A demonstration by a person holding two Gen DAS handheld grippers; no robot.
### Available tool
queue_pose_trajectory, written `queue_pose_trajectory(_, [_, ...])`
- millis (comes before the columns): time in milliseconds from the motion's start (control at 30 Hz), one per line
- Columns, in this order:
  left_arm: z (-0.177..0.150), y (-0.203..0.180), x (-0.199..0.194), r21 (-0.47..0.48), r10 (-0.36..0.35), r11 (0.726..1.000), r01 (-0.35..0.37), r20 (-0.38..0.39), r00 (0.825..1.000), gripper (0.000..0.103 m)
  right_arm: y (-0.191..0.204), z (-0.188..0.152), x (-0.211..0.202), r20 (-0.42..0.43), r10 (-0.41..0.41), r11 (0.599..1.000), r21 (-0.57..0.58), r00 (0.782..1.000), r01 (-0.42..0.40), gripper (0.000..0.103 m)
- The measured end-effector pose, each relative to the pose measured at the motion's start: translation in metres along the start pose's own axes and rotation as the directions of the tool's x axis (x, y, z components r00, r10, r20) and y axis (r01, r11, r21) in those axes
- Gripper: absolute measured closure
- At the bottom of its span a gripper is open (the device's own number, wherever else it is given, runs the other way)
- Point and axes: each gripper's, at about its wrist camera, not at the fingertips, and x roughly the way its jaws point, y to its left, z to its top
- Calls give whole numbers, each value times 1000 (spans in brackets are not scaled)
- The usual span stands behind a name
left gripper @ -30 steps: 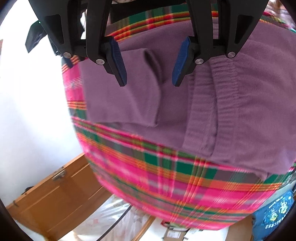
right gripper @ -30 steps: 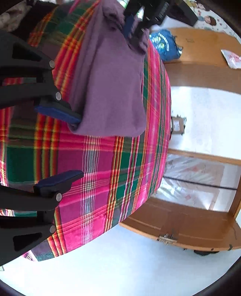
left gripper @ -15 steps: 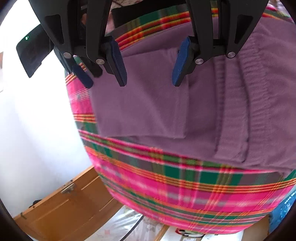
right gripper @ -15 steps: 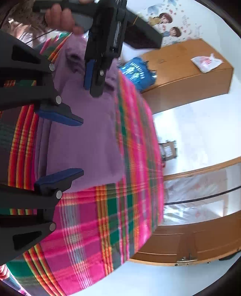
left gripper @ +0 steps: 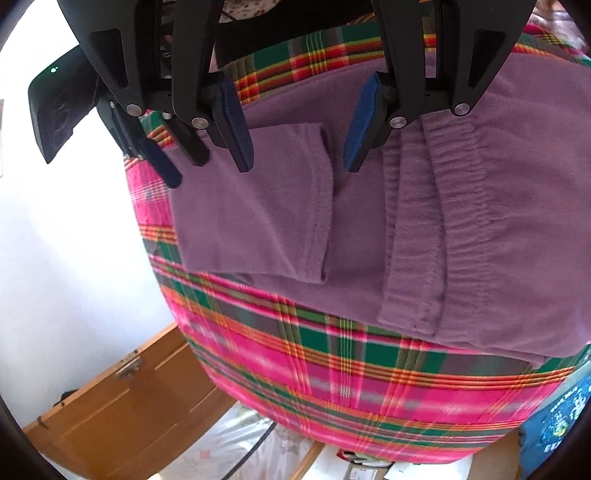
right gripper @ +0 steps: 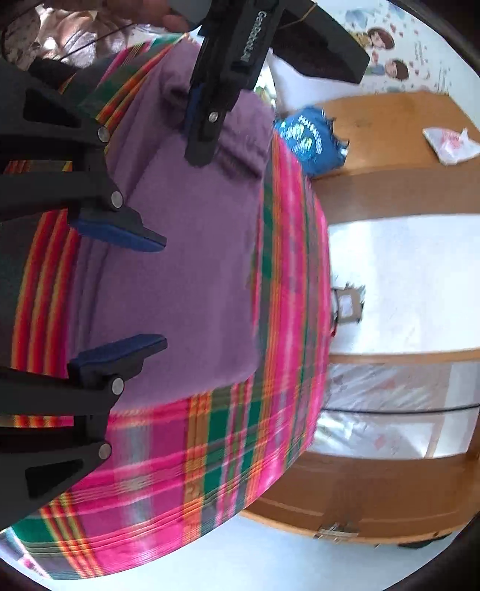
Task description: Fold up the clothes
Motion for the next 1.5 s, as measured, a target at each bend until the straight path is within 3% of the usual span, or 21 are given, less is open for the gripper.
queue_pose_trajectory(167, [0,13,-17,-29,-9,1000,10,30,999,50,18,8,25,-40,72,997,5,997,-71,56])
queue_pose_trajectory(400, [-3,39,-49,-57,9,998,-4,90,996,50,22,14,32,-64,59,997,44,996,-56,56])
queue_pose_trajectory(600, [-2,67,-72,-106,62,993,-47,141,988,50,41,22,44,-70,52,999,1,996,-52,56])
queue_pose_trajectory(800, [-5,106,-89,-172,149,978,-121,159,976,50,71,9,50,-52,-78,983,-171,996,68,55])
queue_pose_trajectory(933, [-6,131,-104,-223,174,966,-130,191,966,50,80,15,42,-51,-108,976,-193,993,96,55])
queue_pose_trajectory(1167, [-18,175,-123,-338,219,931,-140,209,953,50,118,31,14,62,59,969,-244,996,-42,55])
queue_pose_trajectory(1300, [-26,191,-130,-371,232,917,-144,203,951,50,156,30,23,35,165,935,-325,986,-145,55])
queue_pose_trajectory(1500, [-43,214,-135,-417,209,902,-114,191,959,50,212,17,37,-50,301,869,-396,952,-296,55])
